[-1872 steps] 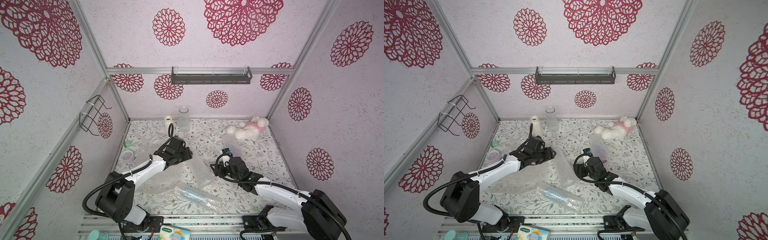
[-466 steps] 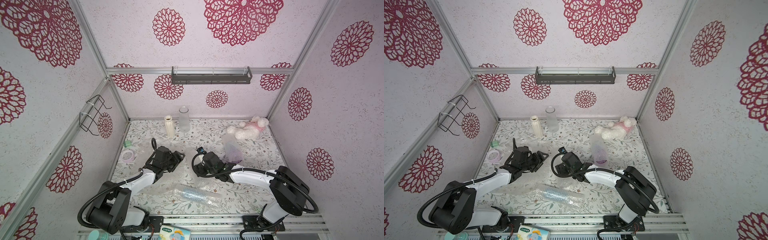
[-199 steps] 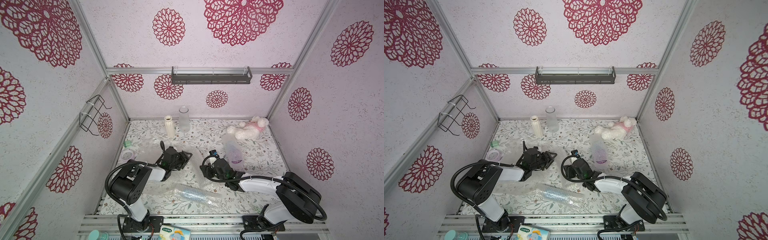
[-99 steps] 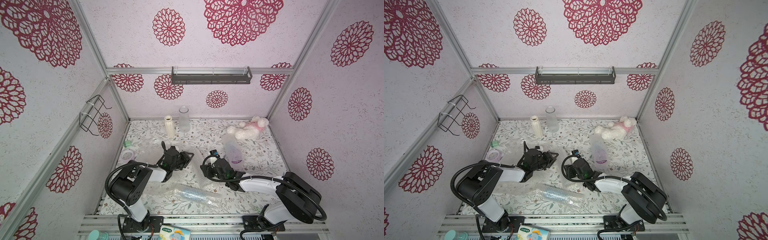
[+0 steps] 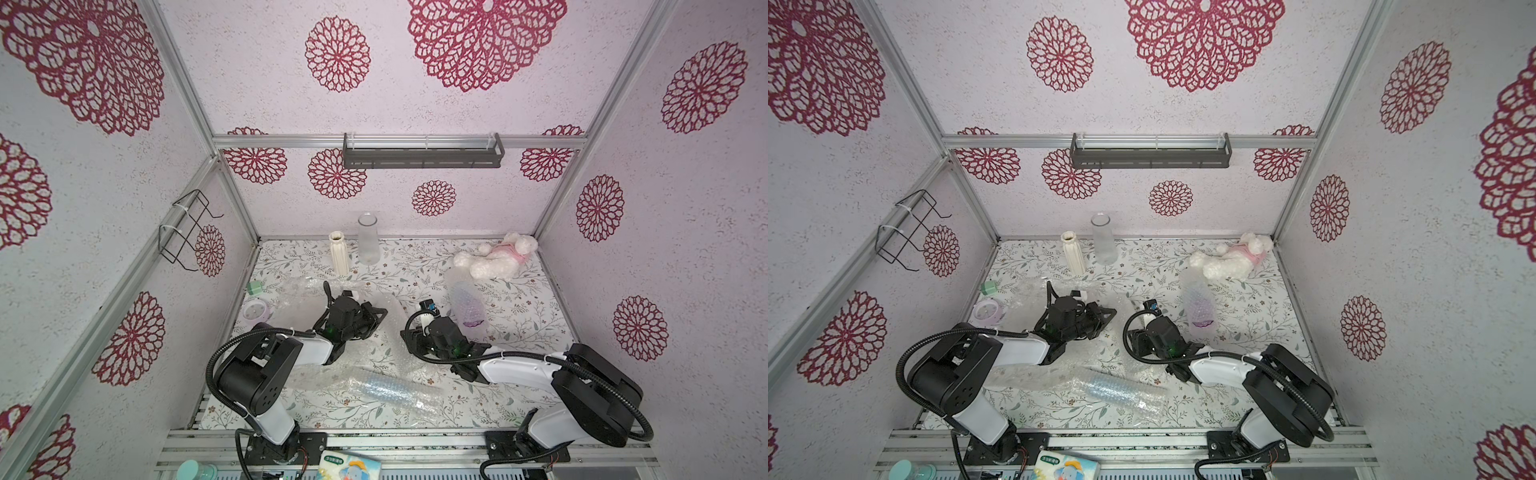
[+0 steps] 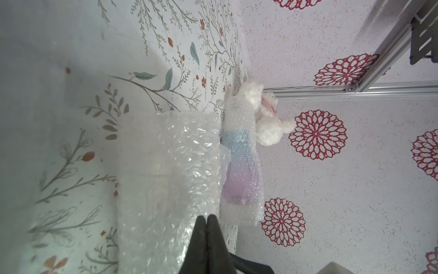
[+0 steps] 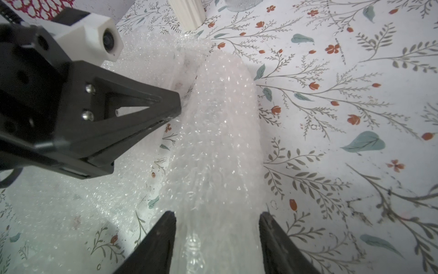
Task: Unwrap the vase from the bubble wrap
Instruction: Unwrap the bubble wrap at the center of the board.
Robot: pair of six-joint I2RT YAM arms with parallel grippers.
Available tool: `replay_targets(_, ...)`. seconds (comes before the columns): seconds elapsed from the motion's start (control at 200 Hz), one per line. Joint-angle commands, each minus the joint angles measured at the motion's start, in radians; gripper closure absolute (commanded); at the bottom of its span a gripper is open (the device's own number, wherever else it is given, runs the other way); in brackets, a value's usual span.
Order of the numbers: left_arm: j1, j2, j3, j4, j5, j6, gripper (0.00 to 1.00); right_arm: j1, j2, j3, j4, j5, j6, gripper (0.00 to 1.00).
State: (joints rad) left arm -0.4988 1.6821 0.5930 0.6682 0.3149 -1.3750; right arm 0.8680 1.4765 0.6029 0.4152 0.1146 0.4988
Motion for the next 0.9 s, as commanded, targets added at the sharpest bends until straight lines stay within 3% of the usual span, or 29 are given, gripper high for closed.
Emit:
replay_targets(0.0, -0.005, -0.025, 0.002, 0.006, 0.008, -0.006, 1.0, -0.006, -0.025, -0.013, 0.0, 0.0, 0.006, 0.42)
replay_targets(0.385, -0.005, -0.12, 0.1, -0.159, 0.014, 0.073, 1.0, 0.021, -0.041, -0.017, 0.014, 0.008, -0.045, 0.41)
replay_targets(0.896, -0.004, -0.053, 0.262, -0.276, 0.047, 0.133, 1.0, 0.046, -0.139, -0.028, -0.017, 0.098, -0.097, 0.31)
